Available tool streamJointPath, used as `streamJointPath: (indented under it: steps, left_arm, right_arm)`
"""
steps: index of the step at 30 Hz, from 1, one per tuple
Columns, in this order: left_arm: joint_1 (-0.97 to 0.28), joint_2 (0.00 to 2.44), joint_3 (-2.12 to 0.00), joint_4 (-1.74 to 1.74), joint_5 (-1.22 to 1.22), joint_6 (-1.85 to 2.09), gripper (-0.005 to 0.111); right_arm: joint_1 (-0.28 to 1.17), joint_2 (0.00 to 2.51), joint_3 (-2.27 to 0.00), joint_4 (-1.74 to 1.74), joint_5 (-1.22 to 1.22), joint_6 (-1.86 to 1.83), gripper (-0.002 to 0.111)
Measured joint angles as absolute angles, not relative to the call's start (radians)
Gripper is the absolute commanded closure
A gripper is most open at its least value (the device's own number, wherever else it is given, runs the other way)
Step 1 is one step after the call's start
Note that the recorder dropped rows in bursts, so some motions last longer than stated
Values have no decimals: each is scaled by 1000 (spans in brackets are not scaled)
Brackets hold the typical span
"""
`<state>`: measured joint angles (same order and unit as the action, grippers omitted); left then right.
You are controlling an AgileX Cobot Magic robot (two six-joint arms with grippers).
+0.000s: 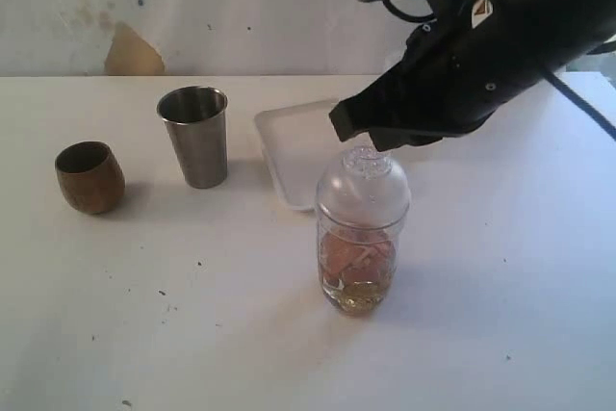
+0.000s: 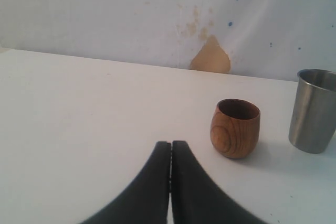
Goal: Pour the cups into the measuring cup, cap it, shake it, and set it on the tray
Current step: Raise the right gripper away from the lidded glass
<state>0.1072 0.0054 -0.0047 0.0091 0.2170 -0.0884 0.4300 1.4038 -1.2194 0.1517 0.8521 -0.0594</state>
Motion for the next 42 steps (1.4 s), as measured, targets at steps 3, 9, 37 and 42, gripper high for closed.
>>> streamJointPath:
  steps: [3,9,37,42]
  left_arm:
    - [107,5,-5,9,217,-88,106]
    - [107,5,-5,9,217,-88,106]
    - [107,5,-5,9,217,-88,106]
    - [107,5,-5,9,217,-88,106]
  right_arm:
    - [430,1404,-1180,158,793,-63,108]
    - [430,1397,-1174,160,776,-67,108]
    - [430,1320,-1095,186,577,-87,108]
    - [430,1320,-1034,186,520,-98,108]
